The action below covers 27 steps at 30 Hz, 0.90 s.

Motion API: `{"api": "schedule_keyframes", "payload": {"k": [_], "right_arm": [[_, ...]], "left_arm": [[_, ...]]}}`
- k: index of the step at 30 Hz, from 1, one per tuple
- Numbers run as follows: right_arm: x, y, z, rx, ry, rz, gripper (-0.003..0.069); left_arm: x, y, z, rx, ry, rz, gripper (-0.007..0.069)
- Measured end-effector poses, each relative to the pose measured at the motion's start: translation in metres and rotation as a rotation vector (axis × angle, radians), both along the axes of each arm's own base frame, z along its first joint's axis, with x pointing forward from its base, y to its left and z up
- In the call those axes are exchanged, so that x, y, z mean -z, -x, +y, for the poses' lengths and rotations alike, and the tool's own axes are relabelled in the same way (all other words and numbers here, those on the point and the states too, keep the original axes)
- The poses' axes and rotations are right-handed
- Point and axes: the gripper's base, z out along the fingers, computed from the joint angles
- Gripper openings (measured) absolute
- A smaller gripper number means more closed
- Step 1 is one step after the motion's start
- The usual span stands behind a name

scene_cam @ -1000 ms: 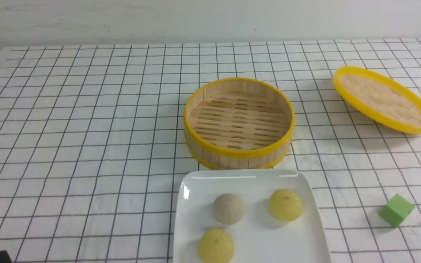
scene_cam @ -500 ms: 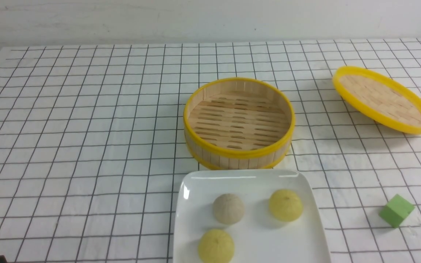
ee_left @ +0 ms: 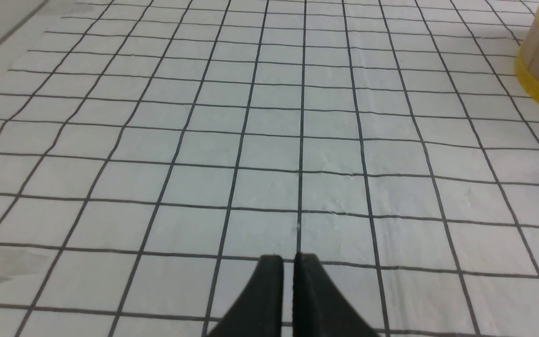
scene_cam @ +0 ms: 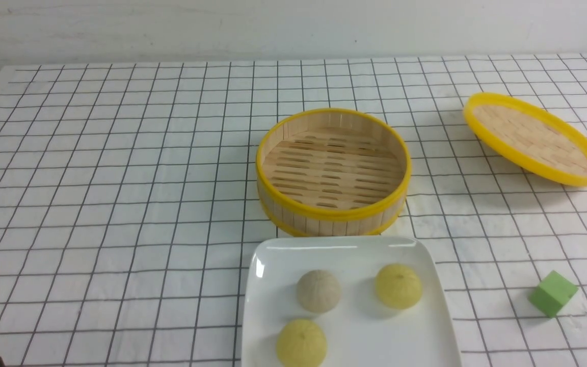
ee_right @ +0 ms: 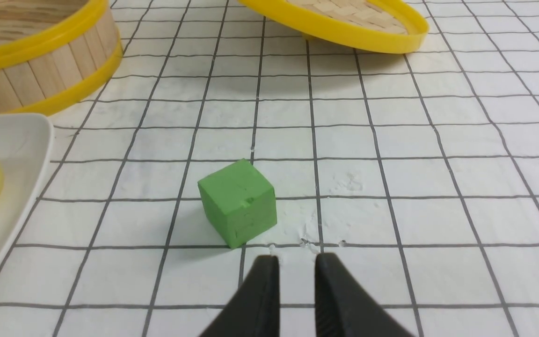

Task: Put the steamed buns into the plate on the white-black tablecloth.

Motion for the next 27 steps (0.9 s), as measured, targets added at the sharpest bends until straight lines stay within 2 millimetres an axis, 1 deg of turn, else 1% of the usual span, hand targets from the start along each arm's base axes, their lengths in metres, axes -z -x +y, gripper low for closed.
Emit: {"api": "schedule_keyframes", "payload": {"k": [27], "right_arm": [[0.0000,0.0000,0.0000,0.000,0.000,0.000,0.0177]], "left_arm": [[0.0001,0.0001,0.0003,-0.001,-0.009,0.002,0.0086]]}}
